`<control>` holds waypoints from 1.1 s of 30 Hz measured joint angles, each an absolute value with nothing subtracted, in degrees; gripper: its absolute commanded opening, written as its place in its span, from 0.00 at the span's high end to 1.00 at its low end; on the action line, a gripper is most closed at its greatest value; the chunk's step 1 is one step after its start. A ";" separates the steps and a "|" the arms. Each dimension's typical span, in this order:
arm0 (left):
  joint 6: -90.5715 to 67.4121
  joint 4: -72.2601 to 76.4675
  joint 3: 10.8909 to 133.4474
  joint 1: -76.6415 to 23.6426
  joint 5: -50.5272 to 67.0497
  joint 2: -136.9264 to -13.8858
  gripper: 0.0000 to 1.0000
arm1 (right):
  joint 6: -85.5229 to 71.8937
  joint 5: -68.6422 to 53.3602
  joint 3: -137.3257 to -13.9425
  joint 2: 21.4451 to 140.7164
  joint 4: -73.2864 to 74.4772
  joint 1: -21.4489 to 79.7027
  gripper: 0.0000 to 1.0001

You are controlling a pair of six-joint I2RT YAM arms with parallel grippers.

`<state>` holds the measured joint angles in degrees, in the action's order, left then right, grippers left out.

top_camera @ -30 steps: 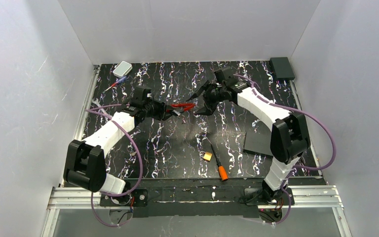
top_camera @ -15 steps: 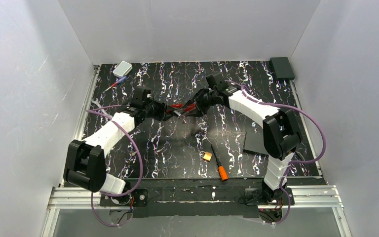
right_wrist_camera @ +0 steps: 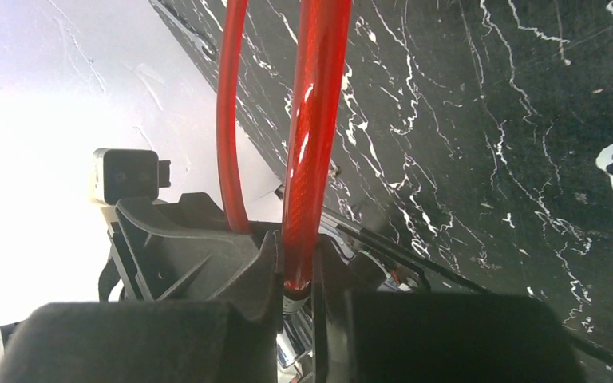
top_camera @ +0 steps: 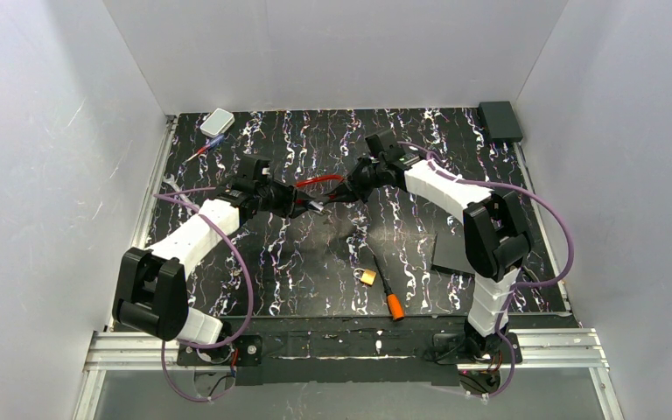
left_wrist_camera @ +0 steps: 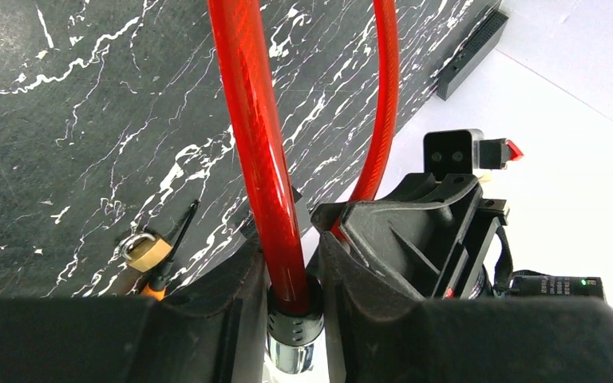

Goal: Unlock with the key

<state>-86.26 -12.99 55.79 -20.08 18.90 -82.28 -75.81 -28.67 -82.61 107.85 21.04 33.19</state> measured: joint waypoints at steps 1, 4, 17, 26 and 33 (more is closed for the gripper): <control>-86.13 -13.10 55.79 -20.05 18.94 -82.28 1.00 | -75.55 -28.60 -82.61 107.85 21.08 32.99 0.99; -86.02 -13.34 55.79 -20.05 19.59 -82.28 1.00 | -74.46 -28.36 -82.61 107.85 21.23 32.60 0.99; -82.78 -12.43 55.79 -18.87 24.67 -81.76 1.00 | -64.66 -26.83 -82.61 107.85 24.25 29.71 0.99; -73.08 -17.23 58.04 -18.33 24.95 -82.56 1.00 | -55.31 -24.03 -85.27 107.87 29.23 28.45 0.99; -62.17 -22.81 63.22 -18.33 18.59 -84.55 1.00 | -50.87 -21.69 -84.47 107.85 31.16 26.68 0.99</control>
<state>-62.17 -22.81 63.22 -18.33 18.59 -84.55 -50.87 -21.69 -84.47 107.85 31.16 26.68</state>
